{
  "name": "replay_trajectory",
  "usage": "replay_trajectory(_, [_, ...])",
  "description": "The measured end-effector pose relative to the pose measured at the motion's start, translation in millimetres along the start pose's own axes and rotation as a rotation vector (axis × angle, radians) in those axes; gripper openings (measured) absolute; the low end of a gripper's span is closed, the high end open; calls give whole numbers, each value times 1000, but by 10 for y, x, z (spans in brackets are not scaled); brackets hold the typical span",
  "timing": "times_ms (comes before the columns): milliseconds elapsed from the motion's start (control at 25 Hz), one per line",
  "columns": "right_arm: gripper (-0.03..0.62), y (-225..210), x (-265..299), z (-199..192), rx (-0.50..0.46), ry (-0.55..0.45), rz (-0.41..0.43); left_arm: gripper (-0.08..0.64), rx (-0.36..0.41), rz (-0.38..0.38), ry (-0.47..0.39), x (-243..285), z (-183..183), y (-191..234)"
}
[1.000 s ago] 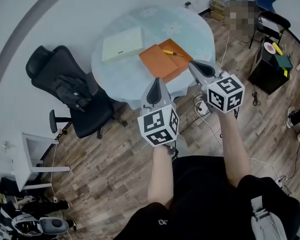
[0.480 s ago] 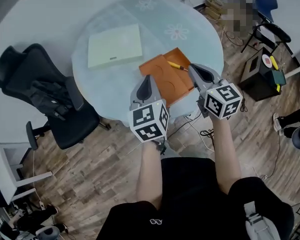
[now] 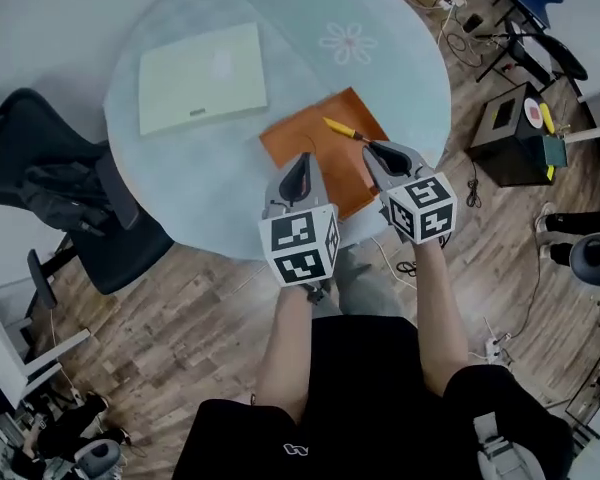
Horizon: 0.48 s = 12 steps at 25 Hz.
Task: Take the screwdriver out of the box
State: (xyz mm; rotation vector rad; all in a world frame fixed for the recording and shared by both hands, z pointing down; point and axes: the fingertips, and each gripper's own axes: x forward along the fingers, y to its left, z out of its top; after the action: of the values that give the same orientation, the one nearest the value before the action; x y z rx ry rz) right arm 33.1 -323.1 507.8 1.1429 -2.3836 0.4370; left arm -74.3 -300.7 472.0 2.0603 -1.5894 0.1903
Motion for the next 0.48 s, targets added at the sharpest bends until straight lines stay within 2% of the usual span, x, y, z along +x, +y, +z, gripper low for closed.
replay_trajectory(40, [85, 6, 101, -99, -7, 39, 17, 2, -2, 7, 23, 26, -65, 50])
replay_trajectory(120, [109, 0, 353, -178, -59, 109, 46, 2, -23, 35, 31, 87, -65, 221])
replay_trajectory(240, [115, -45, 732, -252, -232, 230, 62, 2, -62, 78, 22, 150, -37, 448])
replay_trajectory(360, [126, -137, 1012, -503, -425, 421, 57, 2, -77, 74, 34, 169, -72, 451])
replay_trajectory(480, [115, -222, 1175, -574, -500, 513, 51, 2, -76, 69, 24, 161, -19, 449])
